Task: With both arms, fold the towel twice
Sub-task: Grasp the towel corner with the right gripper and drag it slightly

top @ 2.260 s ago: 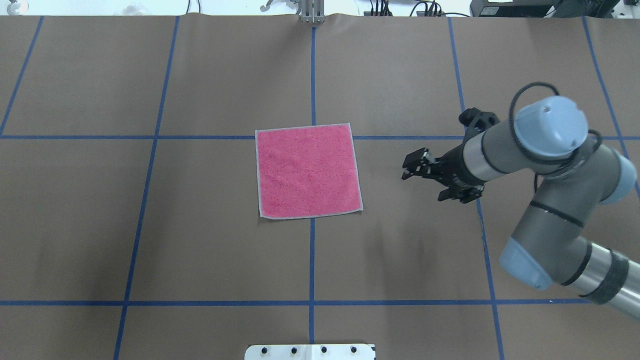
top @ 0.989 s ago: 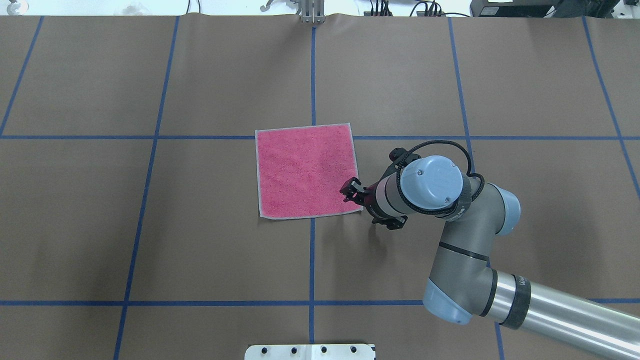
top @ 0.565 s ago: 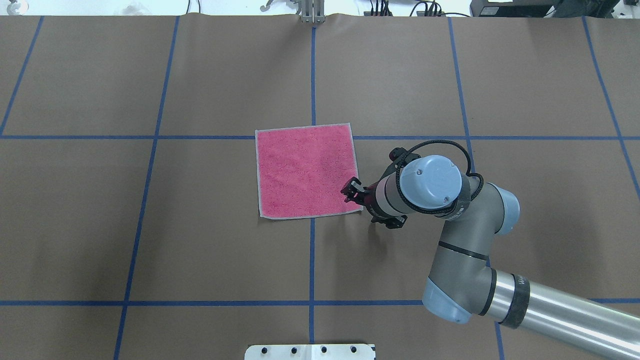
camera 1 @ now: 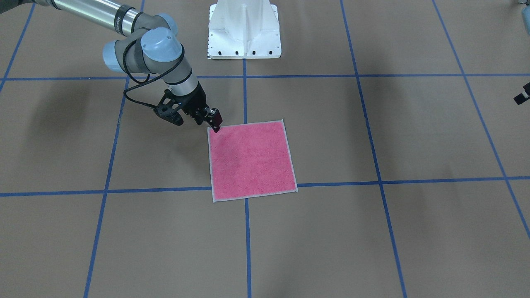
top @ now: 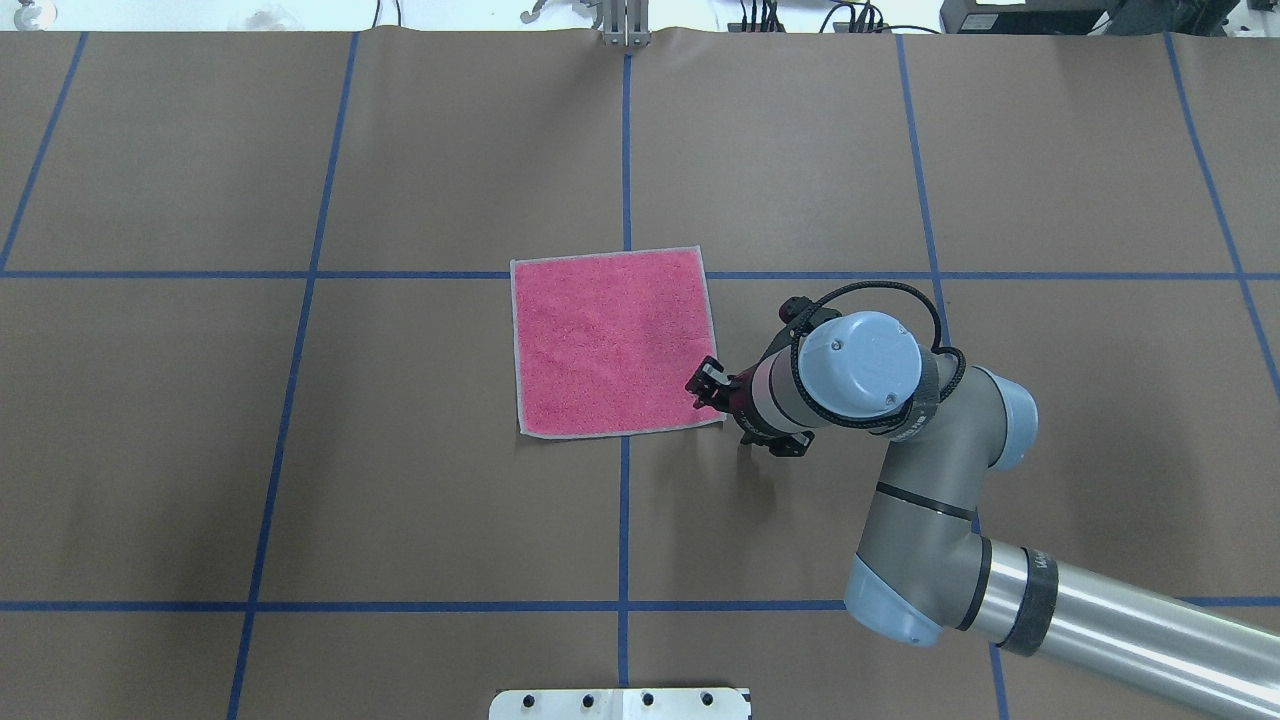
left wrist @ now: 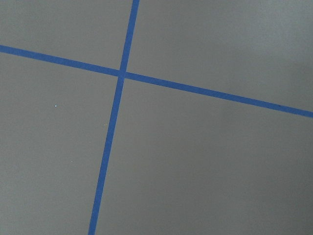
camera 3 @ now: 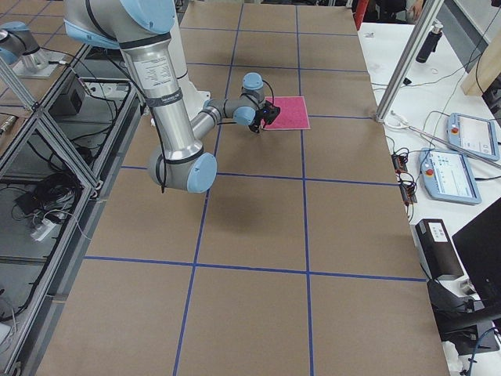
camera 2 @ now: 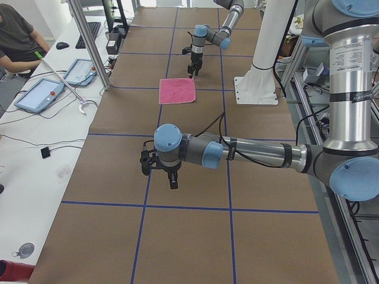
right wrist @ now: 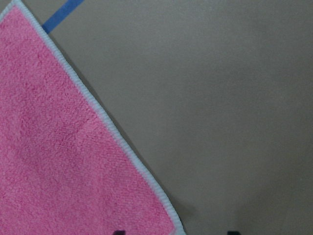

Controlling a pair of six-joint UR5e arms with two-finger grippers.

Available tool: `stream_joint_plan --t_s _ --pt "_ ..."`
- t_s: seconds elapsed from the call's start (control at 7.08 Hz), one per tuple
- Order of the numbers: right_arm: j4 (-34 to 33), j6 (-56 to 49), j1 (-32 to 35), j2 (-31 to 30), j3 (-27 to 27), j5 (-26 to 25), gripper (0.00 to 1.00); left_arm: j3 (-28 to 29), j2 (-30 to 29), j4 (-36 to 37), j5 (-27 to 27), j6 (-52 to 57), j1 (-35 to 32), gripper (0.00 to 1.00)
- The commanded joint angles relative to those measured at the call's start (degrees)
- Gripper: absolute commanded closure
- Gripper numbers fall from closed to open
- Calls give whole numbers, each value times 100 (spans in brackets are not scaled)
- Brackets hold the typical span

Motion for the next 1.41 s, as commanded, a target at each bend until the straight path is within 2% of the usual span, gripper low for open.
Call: stream_joint_plan --t_s 0.0,0.14,0.28,0.56,0.71,0.85,1.13,1.27 --pt "-2 18 5 14 -19 1 33 1 0 -1 0 -1 0 0" --pt "-2 26 5 22 -28 1 48 1 0 -1 0 -1 0 0" --pt "-11 26 5 22 -36 -8 59 1 0 8 -8 -9 0 0" --pt "-46 26 5 22 -37 1 65 1 0 -1 -35 -9 0 0" --pt "-46 26 5 22 -37 -8 78 1 0 8 -35 -9 0 0" --pt "-55 26 14 22 -10 1 100 -8 0 -1 -44 -27 0 0" --pt "-64 18 58 -47 121 18 100 1 -44 8 -35 -45 0 0" --pt "-429 18 75 -65 383 27 100 10 -53 17 -26 -45 0 0"
